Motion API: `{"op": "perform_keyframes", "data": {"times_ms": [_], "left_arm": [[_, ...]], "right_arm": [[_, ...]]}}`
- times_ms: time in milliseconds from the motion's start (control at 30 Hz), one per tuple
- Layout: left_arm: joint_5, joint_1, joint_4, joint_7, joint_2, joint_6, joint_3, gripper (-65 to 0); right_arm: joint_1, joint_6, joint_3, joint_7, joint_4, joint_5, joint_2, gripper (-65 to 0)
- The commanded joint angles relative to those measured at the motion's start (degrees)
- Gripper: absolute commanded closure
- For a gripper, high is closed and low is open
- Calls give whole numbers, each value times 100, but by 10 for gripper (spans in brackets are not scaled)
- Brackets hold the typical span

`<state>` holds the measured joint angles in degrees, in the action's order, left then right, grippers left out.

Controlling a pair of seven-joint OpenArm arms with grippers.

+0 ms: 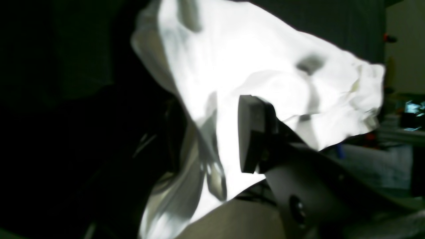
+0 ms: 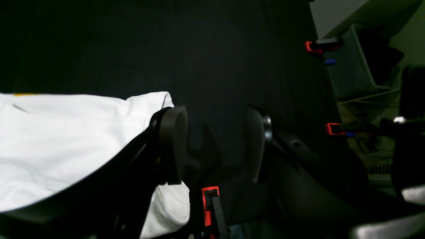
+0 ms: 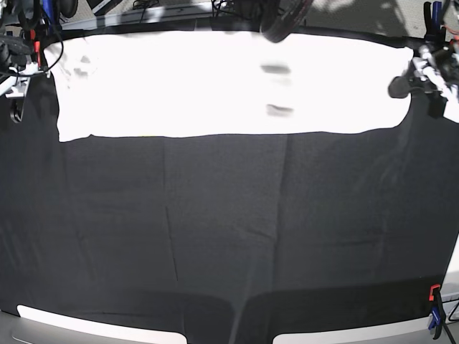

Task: Layout the t-shirt on the table in an organized manner, then fold the t-shirt properly
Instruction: 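Lift the shirt end with the left gripper and fold it inward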

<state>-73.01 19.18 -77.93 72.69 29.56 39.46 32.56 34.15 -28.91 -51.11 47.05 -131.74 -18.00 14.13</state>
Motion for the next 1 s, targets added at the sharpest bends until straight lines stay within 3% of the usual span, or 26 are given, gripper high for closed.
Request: {"op": "perform_keyframes", "data": {"times_ms": [0,133,167,267,567,733,967], "left_arm": [[4,-31,-63,-52,238,46,39,-243],[367,-28,-63,-76,511,44,39,-261],[428,-26,-63,-103,525,44,39,-290],[446,-24,-61,-254,490,44,39,-456],[400,-26,-63,-549,474,46,39,-447],[713,22,-61,-505,472,44,37,-446],[675,168,120,-282,409,22,37,-446]], "right_arm": [[15,20,-42,-79,-101,-22,81,-269],[15,20,-42,-72,-101,-22,81,-269],[15,20,-42,-70,-101,-22,81,-269],[15,20,-42,-46,-101,-22,81,-269],[15,17,-42,-28,-101,-22,81,-269],[15,20,-42,-28,-101,-22,79,-269],[15,20,-42,-7,-101,-20,79,-269]]}}
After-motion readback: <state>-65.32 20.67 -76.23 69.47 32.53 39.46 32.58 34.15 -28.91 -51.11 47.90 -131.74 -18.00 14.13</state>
